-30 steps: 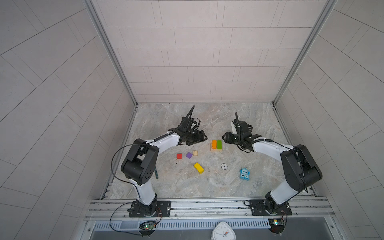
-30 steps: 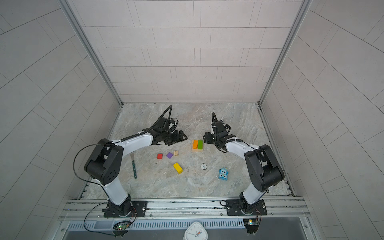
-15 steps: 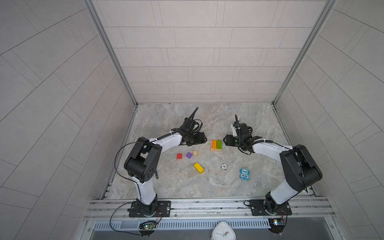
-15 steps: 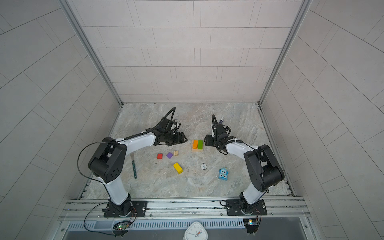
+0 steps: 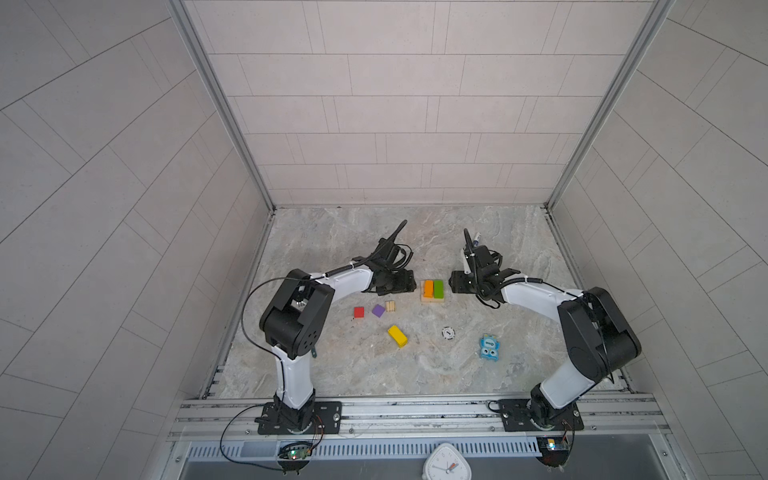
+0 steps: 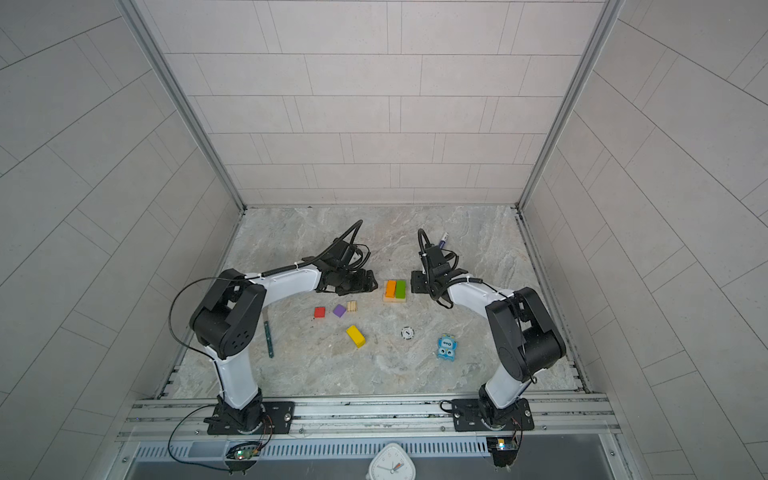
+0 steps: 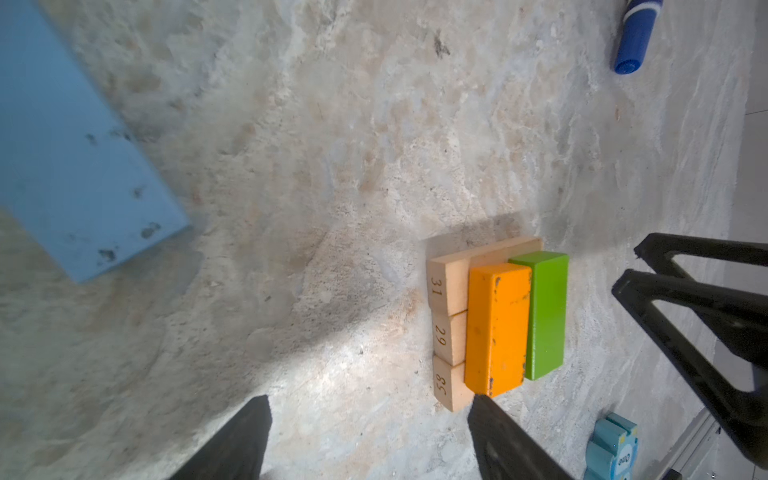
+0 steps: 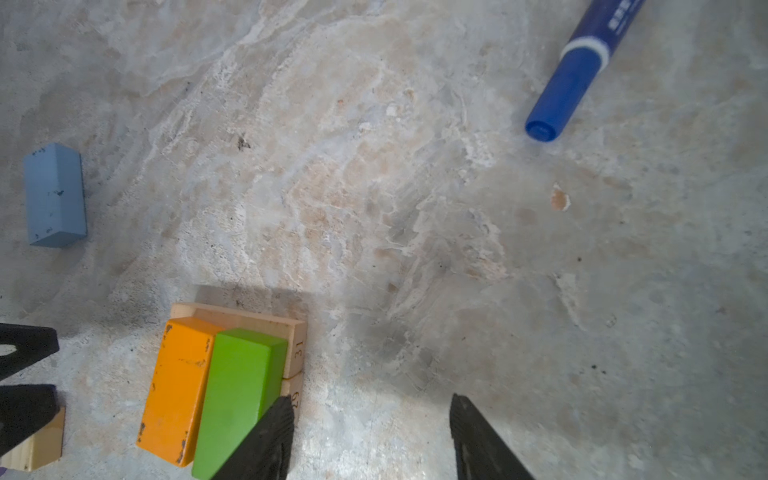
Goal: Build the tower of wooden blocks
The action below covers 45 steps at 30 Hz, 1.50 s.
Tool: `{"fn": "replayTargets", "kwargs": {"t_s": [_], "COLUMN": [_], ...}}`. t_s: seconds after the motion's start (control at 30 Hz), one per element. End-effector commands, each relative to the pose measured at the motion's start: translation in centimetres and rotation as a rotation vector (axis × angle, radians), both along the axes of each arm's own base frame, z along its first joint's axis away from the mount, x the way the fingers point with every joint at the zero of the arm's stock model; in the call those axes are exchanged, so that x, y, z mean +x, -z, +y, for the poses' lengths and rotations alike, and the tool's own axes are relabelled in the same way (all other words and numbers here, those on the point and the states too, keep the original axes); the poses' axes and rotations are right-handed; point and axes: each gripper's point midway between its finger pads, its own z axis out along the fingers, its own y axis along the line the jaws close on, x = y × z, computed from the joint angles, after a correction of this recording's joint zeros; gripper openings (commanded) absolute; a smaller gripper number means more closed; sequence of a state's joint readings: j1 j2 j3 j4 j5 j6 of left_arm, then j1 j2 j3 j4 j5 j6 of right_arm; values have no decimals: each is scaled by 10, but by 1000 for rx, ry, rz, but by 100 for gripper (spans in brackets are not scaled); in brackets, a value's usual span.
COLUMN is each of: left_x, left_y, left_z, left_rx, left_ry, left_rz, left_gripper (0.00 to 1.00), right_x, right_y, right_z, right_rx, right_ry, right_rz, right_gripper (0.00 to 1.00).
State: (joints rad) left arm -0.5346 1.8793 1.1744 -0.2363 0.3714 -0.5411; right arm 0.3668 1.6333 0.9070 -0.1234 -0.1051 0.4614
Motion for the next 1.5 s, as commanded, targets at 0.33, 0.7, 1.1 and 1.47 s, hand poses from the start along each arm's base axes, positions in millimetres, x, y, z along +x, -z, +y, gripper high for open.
{"fn": "replayTargets", "kwargs": {"t_s": [0.33,0.7,1.1,1.47], "left_x": [7,7,4,2], "left_y": [2,5,5,6], "left_z": [-6,-11,-13,-14], "left_rx": [51,57,63,65], "left_ry": [17,28,37,43], "left_rz": [-17,-10,-7,-6], "left_gripper": [82,82,82,82], "right_x": [7,10,10,8], "right_y": [15,17,19,17], "right_z": [3,10,18,23], "right_rx": [-58,-62,-69,-76], "right_ry": [-21,-41,-72,-93], "right_rz": [53,56,69,59], "right_gripper": [62,62,62,62]}}
